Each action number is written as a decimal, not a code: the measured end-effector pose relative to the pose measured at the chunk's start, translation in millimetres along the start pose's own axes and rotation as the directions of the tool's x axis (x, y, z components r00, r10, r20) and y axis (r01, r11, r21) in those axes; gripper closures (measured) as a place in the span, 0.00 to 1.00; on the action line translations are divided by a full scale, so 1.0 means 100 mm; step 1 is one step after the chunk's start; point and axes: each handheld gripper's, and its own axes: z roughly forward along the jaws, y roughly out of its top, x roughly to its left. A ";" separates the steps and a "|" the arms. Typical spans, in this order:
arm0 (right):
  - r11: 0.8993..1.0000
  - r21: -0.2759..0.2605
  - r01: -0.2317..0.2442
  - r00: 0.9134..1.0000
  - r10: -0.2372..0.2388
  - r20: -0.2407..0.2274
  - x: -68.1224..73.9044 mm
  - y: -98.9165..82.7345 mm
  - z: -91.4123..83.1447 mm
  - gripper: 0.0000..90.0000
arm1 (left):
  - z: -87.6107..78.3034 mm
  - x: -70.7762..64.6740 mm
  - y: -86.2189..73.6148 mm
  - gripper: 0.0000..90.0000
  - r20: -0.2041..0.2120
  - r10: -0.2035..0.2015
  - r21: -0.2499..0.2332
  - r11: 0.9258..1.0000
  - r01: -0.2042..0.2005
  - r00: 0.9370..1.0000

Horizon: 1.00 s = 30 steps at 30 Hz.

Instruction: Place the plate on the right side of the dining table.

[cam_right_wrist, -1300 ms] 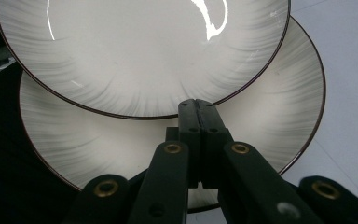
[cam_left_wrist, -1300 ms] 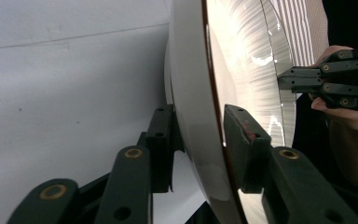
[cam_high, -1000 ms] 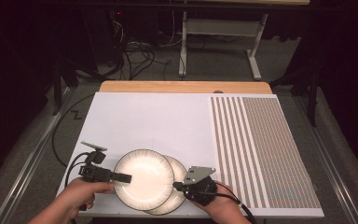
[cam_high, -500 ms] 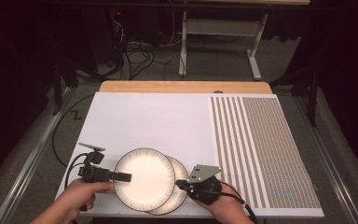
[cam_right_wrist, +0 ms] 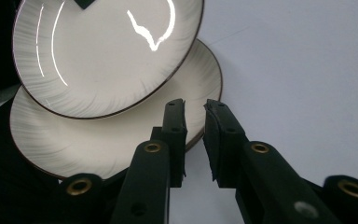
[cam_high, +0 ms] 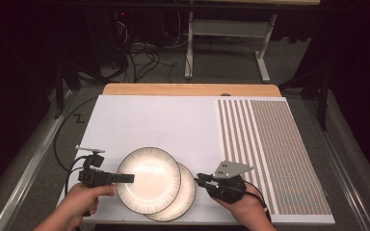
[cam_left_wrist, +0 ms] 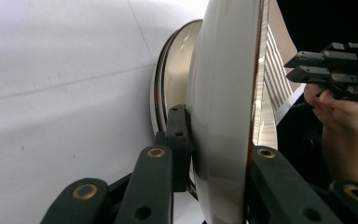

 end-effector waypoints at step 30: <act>0.991 -0.093 -0.096 0.982 0.110 0.154 -0.34 -0.20 -0.35 0.43 | -0.06 -0.03 -0.03 0.87 -0.089 0.282 -0.225 0.929 -0.295 0.955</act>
